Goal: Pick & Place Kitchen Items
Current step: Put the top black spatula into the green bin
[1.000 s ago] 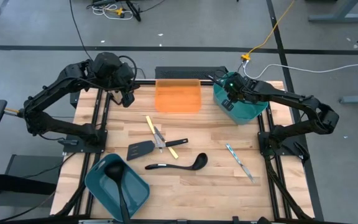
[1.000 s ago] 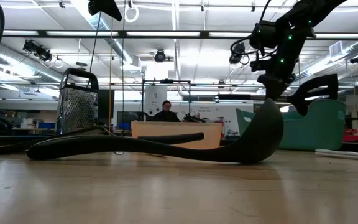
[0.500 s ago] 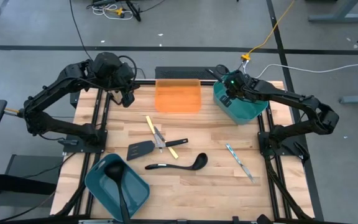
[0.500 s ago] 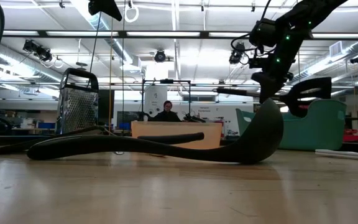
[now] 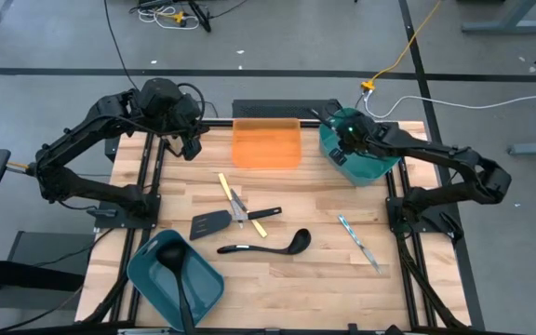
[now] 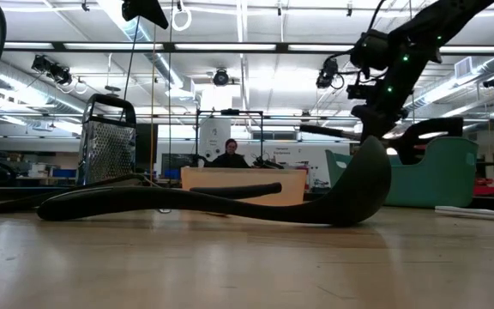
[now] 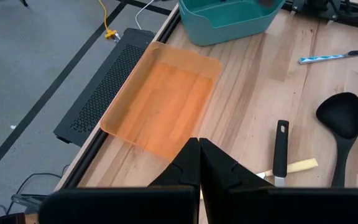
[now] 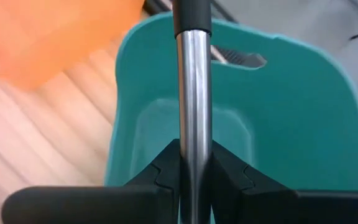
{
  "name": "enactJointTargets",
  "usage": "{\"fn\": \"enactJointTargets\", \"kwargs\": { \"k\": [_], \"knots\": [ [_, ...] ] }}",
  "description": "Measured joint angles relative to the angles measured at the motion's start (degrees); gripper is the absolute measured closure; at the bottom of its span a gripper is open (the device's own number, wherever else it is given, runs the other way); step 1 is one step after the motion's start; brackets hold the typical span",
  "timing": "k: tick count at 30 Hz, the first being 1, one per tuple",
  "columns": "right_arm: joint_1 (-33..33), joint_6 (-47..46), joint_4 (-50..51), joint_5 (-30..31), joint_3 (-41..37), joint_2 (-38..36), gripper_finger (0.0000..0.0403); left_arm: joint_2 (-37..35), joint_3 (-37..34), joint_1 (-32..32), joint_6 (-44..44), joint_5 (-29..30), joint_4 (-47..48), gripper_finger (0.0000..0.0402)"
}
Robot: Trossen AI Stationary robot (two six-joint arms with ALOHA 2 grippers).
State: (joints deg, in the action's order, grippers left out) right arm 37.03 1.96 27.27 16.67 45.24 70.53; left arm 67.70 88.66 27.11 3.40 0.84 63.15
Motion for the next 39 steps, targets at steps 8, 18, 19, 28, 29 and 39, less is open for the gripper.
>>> {"fn": "enactJointTargets", "kwargs": {
  "k": [8,18,19,28,29,39],
  "knots": [
    [1.4,0.0,-5.7,-1.0,-5.1,-6.9,0.0344,0.0,0.0,0.0,0.2,0.0,0.0,0.04],
    [1.6,0.0,-11.7,-2.8,-11.7,-7.5,0.0344,0.0,0.0,0.0,-0.1,0.0,0.0,0.04],
    [1.6,0.0,-11.8,-2.8,-11.9,-7.5,0.0344,0.0,0.0,0.0,-0.1,0.0,0.0,0.04],
    [1.6,0.1,-12.8,-2.7,-12.8,-7.5,0.0344,0.0,0.0,0.0,-1.0,-0.5,0.0,0.04],
    [1.6,0.1,-13.0,-2.7,-12.8,-7.5,0.0343,0.0,0.0,0.0,-1.0,-0.5,0.0,0.04],
    [1.6,-0.1,-13.4,-2.6,-12.8,-7.5,0.0293,0.0,0.0,0.0,-1.2,-0.5,0.0,0.04]
  ]
}}
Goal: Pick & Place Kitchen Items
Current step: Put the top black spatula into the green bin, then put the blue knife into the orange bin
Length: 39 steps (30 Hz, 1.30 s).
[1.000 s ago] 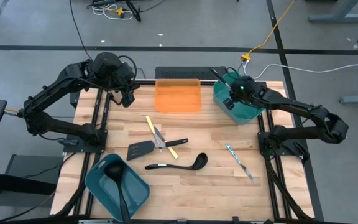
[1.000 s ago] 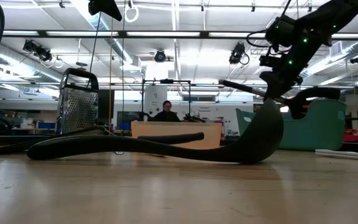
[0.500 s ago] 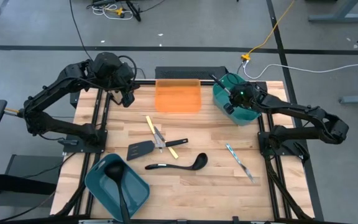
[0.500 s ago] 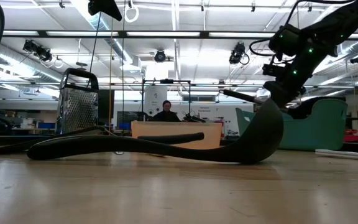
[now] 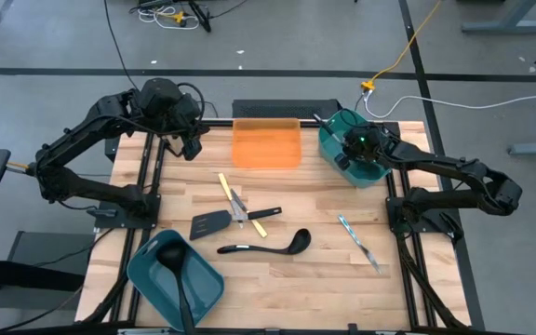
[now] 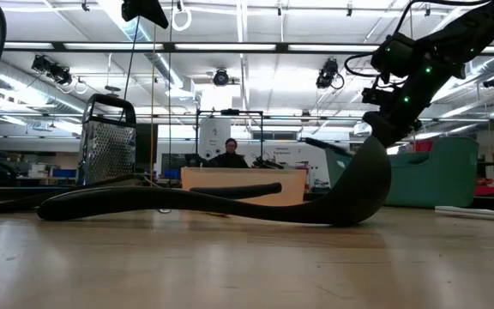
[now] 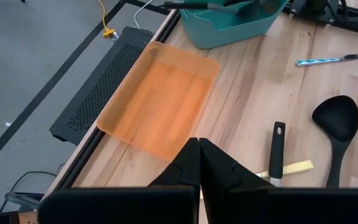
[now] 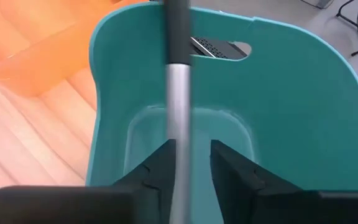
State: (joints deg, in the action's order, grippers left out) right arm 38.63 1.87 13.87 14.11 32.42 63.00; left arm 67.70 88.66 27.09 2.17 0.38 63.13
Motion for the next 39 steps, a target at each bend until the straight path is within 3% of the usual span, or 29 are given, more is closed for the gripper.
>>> {"fn": "enactJointTargets", "kwargs": {
  "k": [15,26,39],
  "knots": [
    [-0.1,1.0,0.4,-0.9,0.1,-1.7,0.0213,0.0,0.0,0.0,-0.8,0.0,0.0,0.04],
    [-0.1,3.0,5.3,-1.1,7.4,-7.3,0.0211,0.0,0.0,0.0,-0.5,0.0,0.0,0.04],
    [-0.1,3.1,9.5,-3.4,11.8,-8.0,0.0212,0.0,0.0,0.0,0.0,0.0,0.0,0.04]
  ]
}}
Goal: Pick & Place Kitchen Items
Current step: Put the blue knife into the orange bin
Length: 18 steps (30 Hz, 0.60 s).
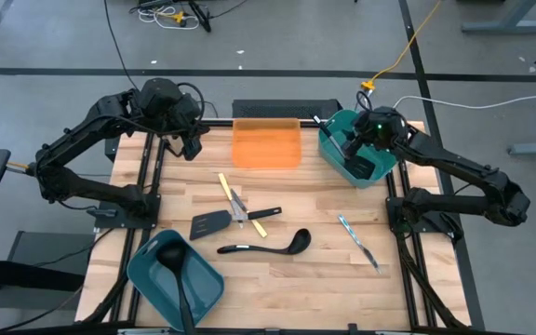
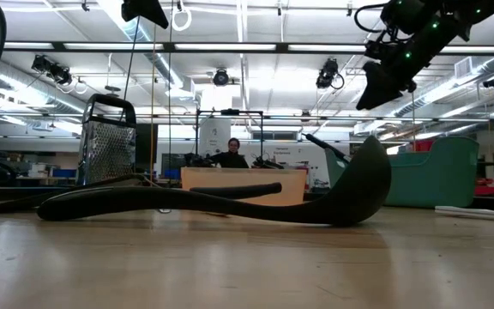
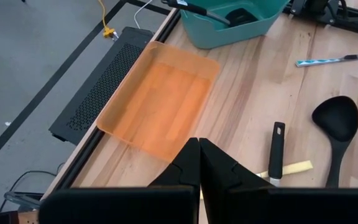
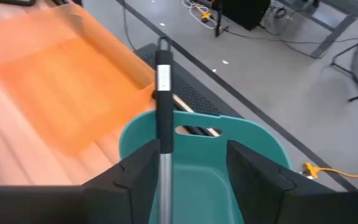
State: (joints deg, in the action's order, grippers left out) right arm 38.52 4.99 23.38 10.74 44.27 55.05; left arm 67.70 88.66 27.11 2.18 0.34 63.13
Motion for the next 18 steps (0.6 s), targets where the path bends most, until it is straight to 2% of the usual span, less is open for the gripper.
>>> {"fn": "enactJointTargets", "kwargs": {
  "k": [5,18],
  "knots": [
    [-0.5,-0.7,0.5,-2.9,0.0,-0.5,0.0232,0.0,0.0,0.0,-0.7,-1.7,0.0,0.04],
    [-7.7,-6.2,0.6,-8.2,0.0,-6.9,0.0337,0.0,0.0,0.0,-0.4,-1.9,-0.1,0.0399]
  ]
}}
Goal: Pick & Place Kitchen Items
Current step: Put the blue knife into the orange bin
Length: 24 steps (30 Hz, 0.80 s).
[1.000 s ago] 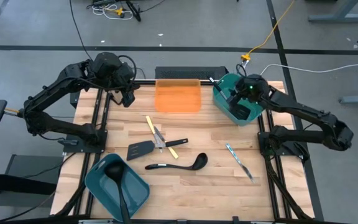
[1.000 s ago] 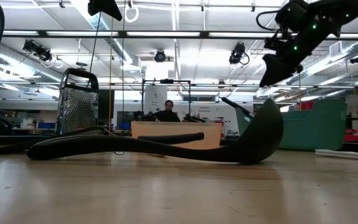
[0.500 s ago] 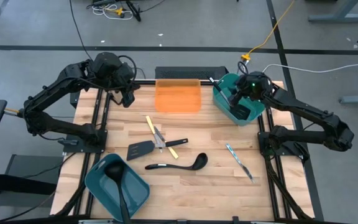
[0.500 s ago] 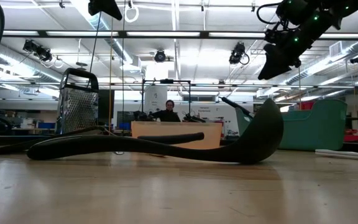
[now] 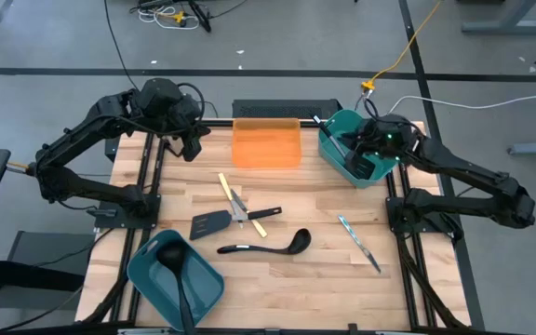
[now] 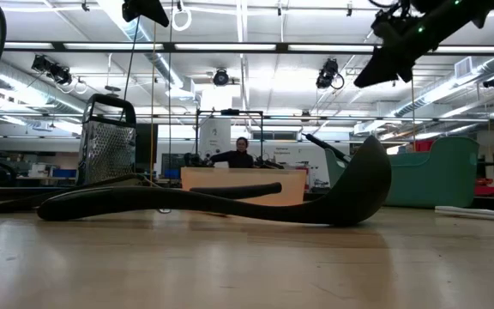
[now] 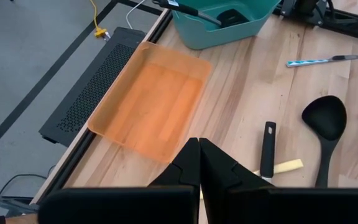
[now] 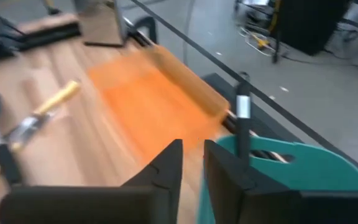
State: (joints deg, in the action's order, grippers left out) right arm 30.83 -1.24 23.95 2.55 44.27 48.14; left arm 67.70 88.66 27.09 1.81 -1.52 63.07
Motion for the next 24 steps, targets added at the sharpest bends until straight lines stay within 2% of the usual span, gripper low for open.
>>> {"fn": "enactJointTargets", "kwargs": {
  "k": [9,19,24],
  "knots": [
    [-5.1,-1.8,1.1,-0.6,0.0,-4.1,0.0395,0.0,0.0,0.0,0.1,0.0,0.0,0.04],
    [-10.2,-2.8,1.6,-0.6,0.0,-4.4,0.0399,0.0,0.0,0.0,0.1,-0.1,0.0,0.04],
    [-14.0,-4.4,4.3,-3.5,0.0,-4.4,0.0399,0.0,0.0,0.0,0.4,-0.9,-1.0,0.0401]
  ]
}}
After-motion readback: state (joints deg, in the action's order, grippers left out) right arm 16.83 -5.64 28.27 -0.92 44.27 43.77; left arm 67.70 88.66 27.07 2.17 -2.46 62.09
